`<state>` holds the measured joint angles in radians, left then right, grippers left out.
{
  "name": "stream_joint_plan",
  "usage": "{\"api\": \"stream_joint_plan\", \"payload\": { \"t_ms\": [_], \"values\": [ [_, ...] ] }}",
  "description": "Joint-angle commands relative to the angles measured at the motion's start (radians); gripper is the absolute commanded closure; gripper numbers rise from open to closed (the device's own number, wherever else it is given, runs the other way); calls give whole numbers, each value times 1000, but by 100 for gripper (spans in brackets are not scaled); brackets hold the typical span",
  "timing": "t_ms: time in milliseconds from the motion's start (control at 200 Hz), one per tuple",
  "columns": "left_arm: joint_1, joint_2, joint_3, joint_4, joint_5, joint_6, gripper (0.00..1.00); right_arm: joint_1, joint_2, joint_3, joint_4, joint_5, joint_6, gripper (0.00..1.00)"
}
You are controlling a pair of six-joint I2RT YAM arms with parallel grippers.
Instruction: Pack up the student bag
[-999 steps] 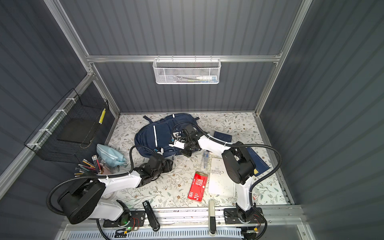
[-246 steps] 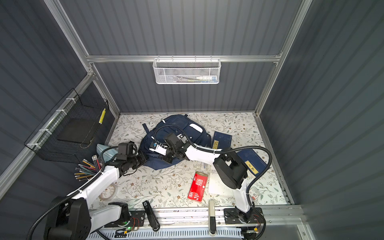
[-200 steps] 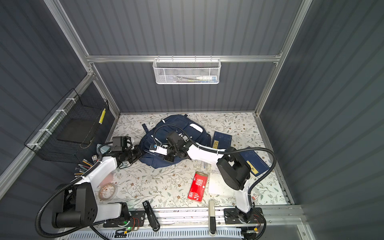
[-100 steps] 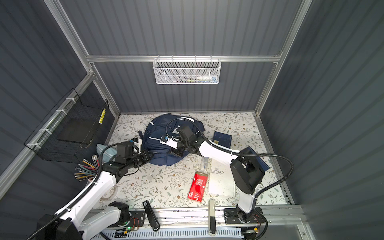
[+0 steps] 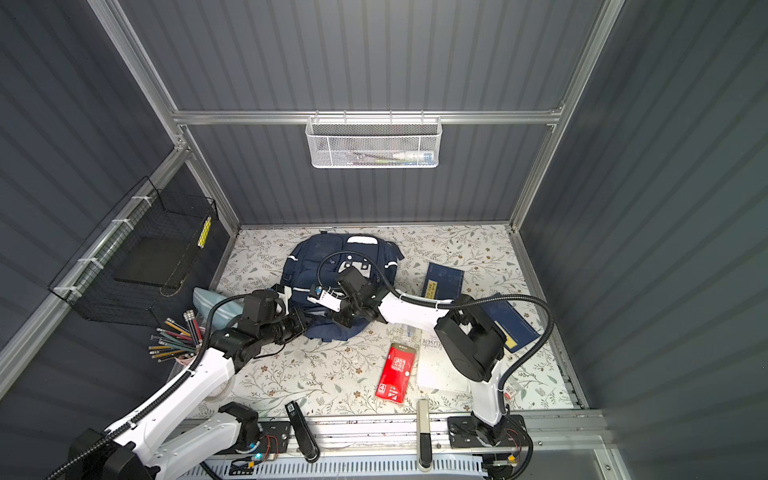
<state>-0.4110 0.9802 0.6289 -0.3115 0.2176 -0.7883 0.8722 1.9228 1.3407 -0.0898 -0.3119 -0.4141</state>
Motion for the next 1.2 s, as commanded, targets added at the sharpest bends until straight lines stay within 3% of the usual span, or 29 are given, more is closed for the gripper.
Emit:
{"api": "stream_joint_plan", "payload": {
  "t_ms": [0, 100, 255, 435, 495, 580, 645, 740, 800, 921, 1016, 1196],
  "values": [
    [10, 20, 78, -70, -54, 119, 100, -43, -27, 0, -67, -14, -48, 100],
    [87, 70, 148, -182, -116, 252, 100, -63, -40, -17, -131, -1, -127, 100],
    [296, 93, 203, -220, -66, 357, 100, -88, -75, -79, -132, 30, -222, 100],
    [360, 204, 221, -158, -135, 396, 100, -133, -100, -93, -100, -11, -262, 100],
    [360, 236, 232, -134, -91, 400, 100, -147, -108, -101, -70, -11, -269, 100],
    [350, 229, 197, -48, 78, 325, 100, -160, -83, -72, -49, 24, -262, 100],
    [280, 210, 168, -4, 140, 263, 100, -160, -64, -38, -55, 61, -245, 99],
    [96, 195, 165, -35, 49, 207, 100, -145, -83, -9, -77, 45, -162, 62],
    [30, 180, 129, 13, 64, 140, 100, -112, -114, 6, -127, 4, -86, 52],
    [14, 139, 87, 49, 69, 79, 100, -23, -184, -72, -66, -5, 31, 35],
    [13, 116, 112, 13, 39, 90, 100, 16, -150, -101, -15, 19, 68, 31],
    [13, 101, 104, 64, 146, 33, 100, 21, -2, 28, -96, 72, 82, 36]
  ]
}}
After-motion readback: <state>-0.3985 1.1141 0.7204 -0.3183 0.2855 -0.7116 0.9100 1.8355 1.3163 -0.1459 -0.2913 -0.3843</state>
